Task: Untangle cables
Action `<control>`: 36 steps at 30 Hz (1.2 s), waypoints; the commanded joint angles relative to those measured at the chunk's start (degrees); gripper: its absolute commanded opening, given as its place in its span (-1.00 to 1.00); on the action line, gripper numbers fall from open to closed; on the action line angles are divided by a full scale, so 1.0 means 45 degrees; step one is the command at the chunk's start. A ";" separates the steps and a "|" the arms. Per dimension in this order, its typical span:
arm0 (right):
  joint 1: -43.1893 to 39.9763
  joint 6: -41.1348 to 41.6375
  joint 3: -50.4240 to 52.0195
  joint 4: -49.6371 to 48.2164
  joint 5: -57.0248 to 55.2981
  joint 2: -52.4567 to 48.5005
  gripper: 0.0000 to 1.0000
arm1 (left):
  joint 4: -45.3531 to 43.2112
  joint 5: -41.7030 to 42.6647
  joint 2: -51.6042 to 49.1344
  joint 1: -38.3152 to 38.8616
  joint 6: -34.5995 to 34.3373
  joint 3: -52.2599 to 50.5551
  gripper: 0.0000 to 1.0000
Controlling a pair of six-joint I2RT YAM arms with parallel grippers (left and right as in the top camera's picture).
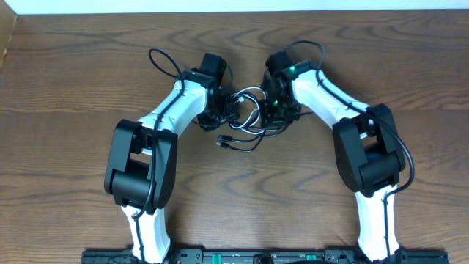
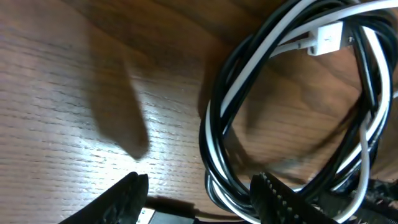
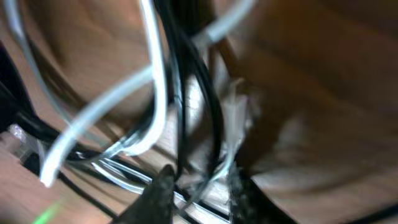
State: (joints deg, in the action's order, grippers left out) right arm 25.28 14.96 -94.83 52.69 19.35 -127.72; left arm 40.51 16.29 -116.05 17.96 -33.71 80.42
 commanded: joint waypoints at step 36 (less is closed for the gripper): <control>0.0369 -0.6912 -0.0554 -0.0724 -0.5382 0.0379 -0.98 | 0.0029 -0.1389 -0.0996 -0.1413 0.5518 -0.0155 -0.75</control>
State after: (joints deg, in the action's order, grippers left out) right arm 26.61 -8.82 -97.78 51.51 1.34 -126.61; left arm 40.10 12.95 -118.45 12.19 -13.10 80.42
